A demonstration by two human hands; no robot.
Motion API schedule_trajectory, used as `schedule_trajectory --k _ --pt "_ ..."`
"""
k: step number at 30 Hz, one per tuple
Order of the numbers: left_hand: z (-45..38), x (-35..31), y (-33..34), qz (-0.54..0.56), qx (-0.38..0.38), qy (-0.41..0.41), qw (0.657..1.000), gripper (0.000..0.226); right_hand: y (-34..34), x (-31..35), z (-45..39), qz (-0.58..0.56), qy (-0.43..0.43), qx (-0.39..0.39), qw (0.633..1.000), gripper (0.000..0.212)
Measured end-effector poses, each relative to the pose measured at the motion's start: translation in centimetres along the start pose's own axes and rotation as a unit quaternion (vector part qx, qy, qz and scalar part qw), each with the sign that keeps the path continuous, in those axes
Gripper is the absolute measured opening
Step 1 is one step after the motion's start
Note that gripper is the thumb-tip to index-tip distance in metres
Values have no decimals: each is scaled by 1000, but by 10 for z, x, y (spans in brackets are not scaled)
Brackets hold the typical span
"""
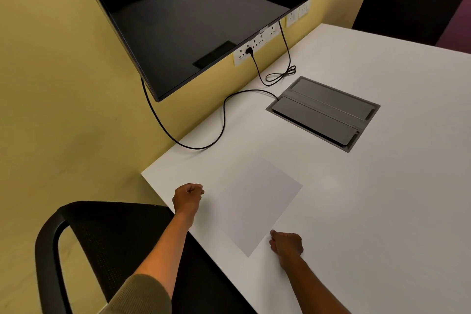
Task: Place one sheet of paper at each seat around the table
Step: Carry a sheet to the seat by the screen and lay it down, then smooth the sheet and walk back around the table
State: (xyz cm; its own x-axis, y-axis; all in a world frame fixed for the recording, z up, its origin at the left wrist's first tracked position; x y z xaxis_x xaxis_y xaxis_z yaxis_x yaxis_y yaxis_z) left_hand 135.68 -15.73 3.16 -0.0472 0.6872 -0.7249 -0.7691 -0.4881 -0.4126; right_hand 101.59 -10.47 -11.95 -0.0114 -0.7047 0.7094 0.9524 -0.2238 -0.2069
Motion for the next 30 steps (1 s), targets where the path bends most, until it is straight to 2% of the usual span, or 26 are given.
schedule_trajectory --k 5,8,15,25,30 --pt "17 -4 12 6 17 10 1000 9 -24 7 9 -10 -10 -8 1000 27" --pt "30 -4 21 7 28 16 999 10 -35 23 14 -8 -44 -2 999 30" --pt "74 -3 48 -3 54 39 998 12 -64 65 24 -21 -138 23 990 19" --pt "159 31 92 -35 104 59 992 12 -134 87 49 62 -271 15 960 29" --pt "201 58 112 -74 135 74 985 14 -165 73 56 92 -287 6 954 26"
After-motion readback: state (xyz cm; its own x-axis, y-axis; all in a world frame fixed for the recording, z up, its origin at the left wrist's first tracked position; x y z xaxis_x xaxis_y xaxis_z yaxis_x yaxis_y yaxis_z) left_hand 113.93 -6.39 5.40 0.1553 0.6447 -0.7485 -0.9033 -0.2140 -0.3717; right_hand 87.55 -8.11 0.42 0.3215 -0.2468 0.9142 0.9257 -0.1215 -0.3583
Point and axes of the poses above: each hand's wrist, its own z-axis away from the middle knuckle, its own y-axis out of the palm, x = y × z, the point moved 10 cm from there along -z, towards the middle knuckle, and after that the axes turned 11 degrees about -y, right-handed, at the moved point
